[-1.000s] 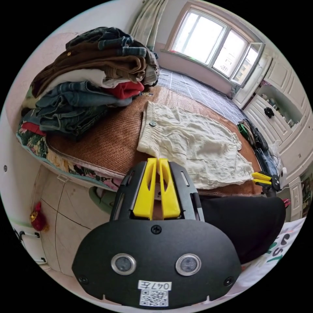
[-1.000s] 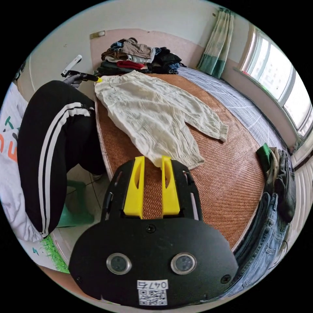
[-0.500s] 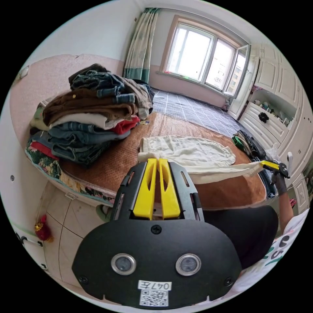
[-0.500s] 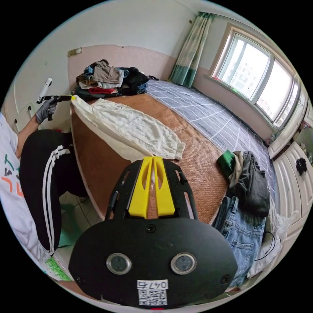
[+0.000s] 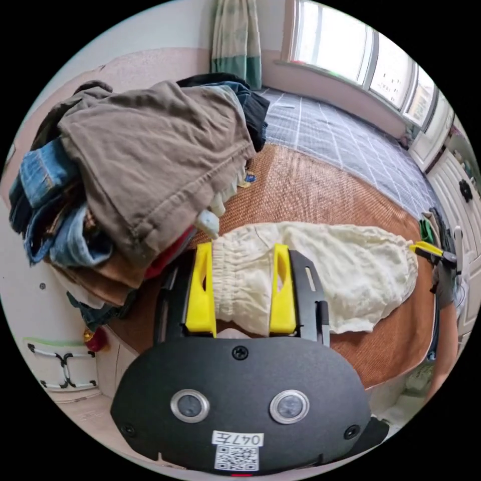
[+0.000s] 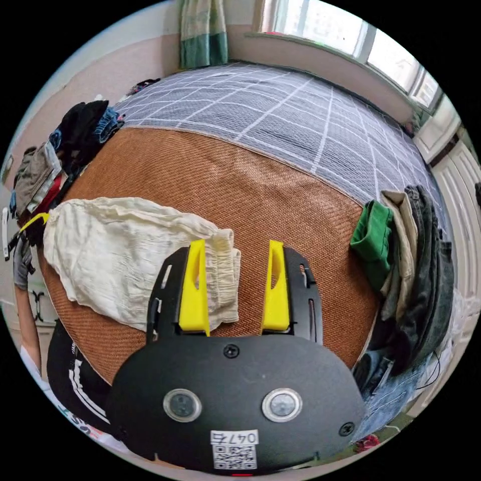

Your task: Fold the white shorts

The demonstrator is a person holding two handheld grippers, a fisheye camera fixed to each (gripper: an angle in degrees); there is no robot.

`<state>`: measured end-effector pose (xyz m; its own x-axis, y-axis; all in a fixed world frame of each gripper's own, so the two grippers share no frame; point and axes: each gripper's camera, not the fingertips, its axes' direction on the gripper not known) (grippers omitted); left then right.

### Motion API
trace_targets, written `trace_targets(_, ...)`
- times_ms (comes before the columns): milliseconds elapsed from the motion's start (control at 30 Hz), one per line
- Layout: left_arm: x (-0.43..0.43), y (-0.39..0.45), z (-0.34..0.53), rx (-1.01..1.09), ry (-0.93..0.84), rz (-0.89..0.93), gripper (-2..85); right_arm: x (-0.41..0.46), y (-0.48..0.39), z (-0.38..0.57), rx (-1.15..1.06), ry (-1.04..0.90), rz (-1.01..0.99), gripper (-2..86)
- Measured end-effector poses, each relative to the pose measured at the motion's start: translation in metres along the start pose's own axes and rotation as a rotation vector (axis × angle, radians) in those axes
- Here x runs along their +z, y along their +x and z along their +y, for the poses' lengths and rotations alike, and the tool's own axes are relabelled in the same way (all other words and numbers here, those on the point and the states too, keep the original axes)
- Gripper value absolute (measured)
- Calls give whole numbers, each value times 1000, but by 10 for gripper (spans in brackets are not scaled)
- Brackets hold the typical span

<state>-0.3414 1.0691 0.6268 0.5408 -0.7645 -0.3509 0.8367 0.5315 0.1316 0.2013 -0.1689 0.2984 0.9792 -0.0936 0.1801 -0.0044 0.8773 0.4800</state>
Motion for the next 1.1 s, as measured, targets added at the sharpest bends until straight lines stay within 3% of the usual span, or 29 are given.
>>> trace_targets(200,-33,47,81,76,78,73,105,7,68,99,139,107,-231,86)
trace_targets(333,-19,102,85,141,51,60,87,34,90,129,200,105,-389,89)
trace_targets(533,-27,183,54,142,54,79,84,51,74,123,180,189,-338,74)
trace_targets(700,-22,250,19,194,29,56,83,69,53,108,68,75,-234,27)
trace_targets(800,-18,287,-4,227,2,28,83,46,43,119,38,147,-182,18)
trace_targets(900,-24,325,-27,265,-3,22,83,31,37,130,26,143,-136,17)
trace_targets(1033,-32,382,-68,327,2,5,82,57,36,134,19,-16,-136,31)
trace_targets(1100,-34,406,-86,347,8,1,82,55,41,140,57,19,-133,54)
